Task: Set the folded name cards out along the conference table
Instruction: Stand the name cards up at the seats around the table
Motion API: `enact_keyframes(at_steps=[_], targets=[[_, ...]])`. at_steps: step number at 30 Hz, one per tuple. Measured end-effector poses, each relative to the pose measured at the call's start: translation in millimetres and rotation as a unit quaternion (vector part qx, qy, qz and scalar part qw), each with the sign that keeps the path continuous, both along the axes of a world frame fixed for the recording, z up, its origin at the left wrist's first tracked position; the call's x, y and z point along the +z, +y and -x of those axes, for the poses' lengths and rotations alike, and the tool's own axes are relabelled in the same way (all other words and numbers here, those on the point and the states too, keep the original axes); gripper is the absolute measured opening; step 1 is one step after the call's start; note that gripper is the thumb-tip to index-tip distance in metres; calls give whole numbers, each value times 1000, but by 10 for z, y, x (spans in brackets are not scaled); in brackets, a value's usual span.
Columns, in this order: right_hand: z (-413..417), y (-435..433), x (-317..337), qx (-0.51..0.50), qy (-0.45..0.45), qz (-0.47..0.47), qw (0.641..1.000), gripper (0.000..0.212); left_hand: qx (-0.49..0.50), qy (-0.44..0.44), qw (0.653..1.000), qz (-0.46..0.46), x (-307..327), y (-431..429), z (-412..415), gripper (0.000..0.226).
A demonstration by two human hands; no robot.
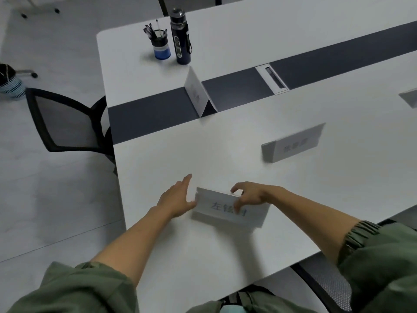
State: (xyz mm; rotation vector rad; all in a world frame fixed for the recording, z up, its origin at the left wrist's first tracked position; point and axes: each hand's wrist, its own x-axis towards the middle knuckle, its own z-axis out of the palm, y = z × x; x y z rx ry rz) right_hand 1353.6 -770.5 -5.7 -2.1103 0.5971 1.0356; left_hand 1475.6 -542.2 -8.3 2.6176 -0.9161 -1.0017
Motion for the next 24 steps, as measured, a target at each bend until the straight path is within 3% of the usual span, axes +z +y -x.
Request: enact_keyframes(at_steps=[7,13,15,17,21,24], targets=[[279,-569,530,-140,-27,-82,986,55,-132,-25,986,-95,235,-419,-215,112],[644,-914,662,-237,-70,-102,964,40,-266,-3,953,-146,-14,-952,223,97],[760,-966,611,-261,-69,-102,957,47,-290,3,944,-158,-112,-1035,326,78],[867,-988,522,-272,-63,-109,954,50,-298,-5,942,-155,-181,-1067,361,63],[1058,-977,323,-302,-59,-124,943,51,-275,13,946,-174,-192,-1037,381,80],[1123,-952,245,-314,-67,-134,937,50,-244,41,949,-194,-191,-963,401,70]])
